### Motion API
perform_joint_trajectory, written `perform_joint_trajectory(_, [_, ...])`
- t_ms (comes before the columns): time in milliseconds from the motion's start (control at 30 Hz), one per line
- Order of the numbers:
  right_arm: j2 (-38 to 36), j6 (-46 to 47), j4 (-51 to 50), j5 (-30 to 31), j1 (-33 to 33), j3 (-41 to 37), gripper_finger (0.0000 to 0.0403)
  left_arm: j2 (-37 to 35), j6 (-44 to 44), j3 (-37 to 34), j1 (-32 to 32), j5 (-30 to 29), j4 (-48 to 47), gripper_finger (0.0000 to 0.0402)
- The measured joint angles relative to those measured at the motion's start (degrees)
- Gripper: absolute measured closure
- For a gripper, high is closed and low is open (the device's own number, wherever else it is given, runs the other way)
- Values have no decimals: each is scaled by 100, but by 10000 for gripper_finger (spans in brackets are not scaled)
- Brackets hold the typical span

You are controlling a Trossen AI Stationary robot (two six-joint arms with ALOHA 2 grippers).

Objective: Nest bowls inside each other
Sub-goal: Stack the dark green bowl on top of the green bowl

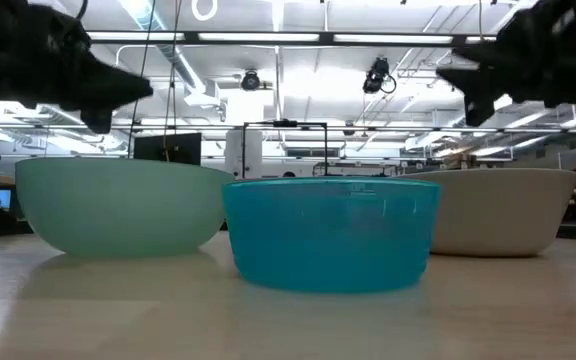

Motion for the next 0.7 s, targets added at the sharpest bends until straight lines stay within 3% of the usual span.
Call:
perform_joint_trajectory(167, [2, 470, 885, 11, -5, 10, 250, -4, -611, 0, 1, -1, 1238, 316])
perform_joint_trajectory(367, [0, 378, 1496, 4, -15, 21, 250, -4, -129, 0, 2, -2, 2376, 316])
perform_joint_trajectory(700, [2, 507, 1540, -232, -7, 27, 250, 0, -84, 20, 4, -520, 2608, 316])
